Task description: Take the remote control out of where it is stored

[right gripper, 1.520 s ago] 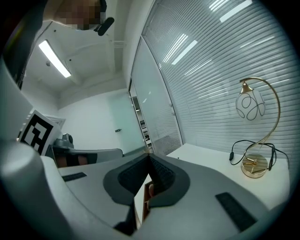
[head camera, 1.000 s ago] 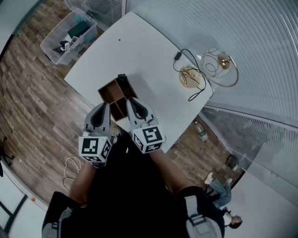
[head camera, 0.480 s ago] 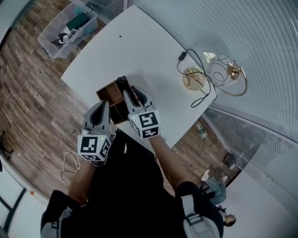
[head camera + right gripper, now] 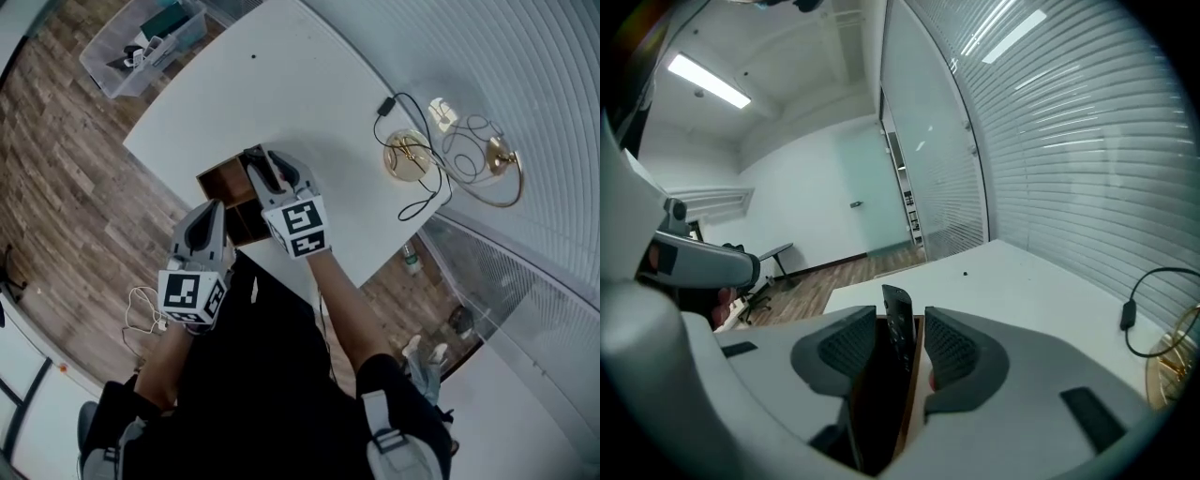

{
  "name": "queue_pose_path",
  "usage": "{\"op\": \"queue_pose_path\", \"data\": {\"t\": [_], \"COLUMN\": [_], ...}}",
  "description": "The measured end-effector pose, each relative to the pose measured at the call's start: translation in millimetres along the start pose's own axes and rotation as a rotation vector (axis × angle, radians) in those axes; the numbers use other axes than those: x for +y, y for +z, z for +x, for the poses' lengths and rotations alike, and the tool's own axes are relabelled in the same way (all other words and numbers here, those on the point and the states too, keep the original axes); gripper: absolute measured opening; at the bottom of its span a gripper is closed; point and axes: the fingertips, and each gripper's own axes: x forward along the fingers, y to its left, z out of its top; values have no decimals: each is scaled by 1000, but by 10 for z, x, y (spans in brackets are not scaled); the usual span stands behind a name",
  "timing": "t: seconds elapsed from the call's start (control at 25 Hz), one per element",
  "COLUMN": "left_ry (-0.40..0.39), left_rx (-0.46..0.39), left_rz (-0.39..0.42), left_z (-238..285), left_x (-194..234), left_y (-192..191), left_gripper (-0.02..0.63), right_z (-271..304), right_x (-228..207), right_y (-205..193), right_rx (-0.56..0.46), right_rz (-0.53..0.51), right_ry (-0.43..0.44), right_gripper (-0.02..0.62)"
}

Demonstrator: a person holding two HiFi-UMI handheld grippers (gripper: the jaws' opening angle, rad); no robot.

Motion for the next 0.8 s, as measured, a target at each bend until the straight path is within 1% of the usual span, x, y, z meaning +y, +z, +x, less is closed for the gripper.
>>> {"op": "queue_pose_path", "data": {"t": [0.24,0.4,0.6,0.64,0.68,0.72,0.8], "left_ry": [5,5,7,6,6,6,8], "left_rx": [25,33,39,40,41,41,39], "left_rz": [-10,-13,-14,-15,-16,-16,-17], "left_z": [38,45,62,65,66,62,50], "left_x": [27,9,9,6,4,3,10], "left_y": [-105,-134,-166,-169,-169,-169,-166], "left_gripper": [8,8,8,8,8,8,8], "right_z": [154,194,224,228,228,226,219], "right_x": [-7,-16,-18,-19,-21,-24,-29], "right_y": [27,12,22,22,21,19,13], "right_rx": [14,21,18,19,21,23,24], "right_rz": [-38,-60,-60,-60,-61,-60,-56], "right_ry": [33,34,44,46,45,43,38], "right_gripper": [143,141,138,130,102,89,84]}}
